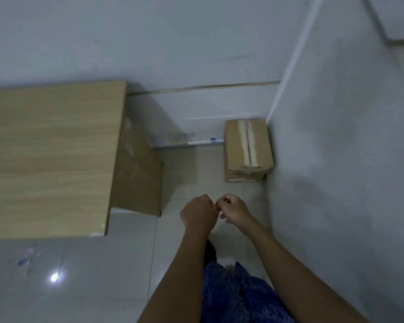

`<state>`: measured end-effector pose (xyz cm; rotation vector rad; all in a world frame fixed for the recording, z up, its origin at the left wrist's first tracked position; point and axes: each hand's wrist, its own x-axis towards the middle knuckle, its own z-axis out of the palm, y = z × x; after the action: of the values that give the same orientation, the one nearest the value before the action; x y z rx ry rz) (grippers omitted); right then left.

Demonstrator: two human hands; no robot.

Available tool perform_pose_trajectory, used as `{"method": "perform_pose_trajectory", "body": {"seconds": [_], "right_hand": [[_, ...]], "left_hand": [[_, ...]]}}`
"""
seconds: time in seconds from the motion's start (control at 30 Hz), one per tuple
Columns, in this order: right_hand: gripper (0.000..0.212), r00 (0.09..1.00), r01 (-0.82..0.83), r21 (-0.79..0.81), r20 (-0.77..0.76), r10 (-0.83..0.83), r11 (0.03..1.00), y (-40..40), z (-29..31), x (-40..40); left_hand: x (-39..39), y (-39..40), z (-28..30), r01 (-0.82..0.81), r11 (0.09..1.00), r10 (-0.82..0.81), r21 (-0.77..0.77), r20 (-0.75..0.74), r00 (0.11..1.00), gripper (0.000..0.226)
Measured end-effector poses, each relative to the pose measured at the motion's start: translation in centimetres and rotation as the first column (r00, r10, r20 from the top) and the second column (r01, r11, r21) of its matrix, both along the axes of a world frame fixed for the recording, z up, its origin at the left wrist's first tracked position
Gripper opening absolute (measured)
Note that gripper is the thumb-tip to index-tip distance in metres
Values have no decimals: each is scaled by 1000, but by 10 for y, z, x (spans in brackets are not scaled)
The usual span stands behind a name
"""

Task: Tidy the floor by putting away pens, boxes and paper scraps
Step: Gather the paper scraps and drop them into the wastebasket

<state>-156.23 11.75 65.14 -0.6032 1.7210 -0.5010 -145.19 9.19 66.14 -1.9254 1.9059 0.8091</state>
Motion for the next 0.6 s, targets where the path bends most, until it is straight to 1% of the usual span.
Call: {"method": "perform_pose_trajectory", "body": {"seconds": [0.07, 0.13, 0.2, 0.3, 0.43, 0.5, 0.57, 0.6], "right_hand": [[21, 987, -155, -31, -48, 153, 988, 21, 15, 23], [21, 955, -288, -41, -87, 284, 957, 37, 23, 48], [21, 896, -431, -59, -147, 419, 900, 49, 31, 81], [21, 783, -608, -89, -234, 577, 789, 65, 37, 131], [21, 691, -713, -64, -232, 685, 698, 88, 41, 207], [21, 618, -779, -68, -246, 747, 623, 99, 42, 264], [21, 555, -828, -82, -265, 789, 555, 106, 44, 309], [21, 514, -856, -99, -268, 815, 507, 113, 45, 345]], "left_hand": [[25, 36, 17, 13, 1000, -14, 1, 59, 998, 34], [53, 65, 31, -26, 1000, 27, -10, 94, 995, 32], [87, 87, 44, -122, 992, 126, -42, 98, 987, 29], [137, 115, 57, -273, 957, 283, -98, 108, 953, 30], [213, 156, 66, -462, 875, 476, -146, 88, 875, 30], [270, 180, 69, -577, 800, 592, -162, 58, 804, 29], [315, 196, 73, -636, 748, 654, -188, 45, 755, 29], [351, 211, 73, -680, 705, 699, -202, 34, 715, 29]]}}
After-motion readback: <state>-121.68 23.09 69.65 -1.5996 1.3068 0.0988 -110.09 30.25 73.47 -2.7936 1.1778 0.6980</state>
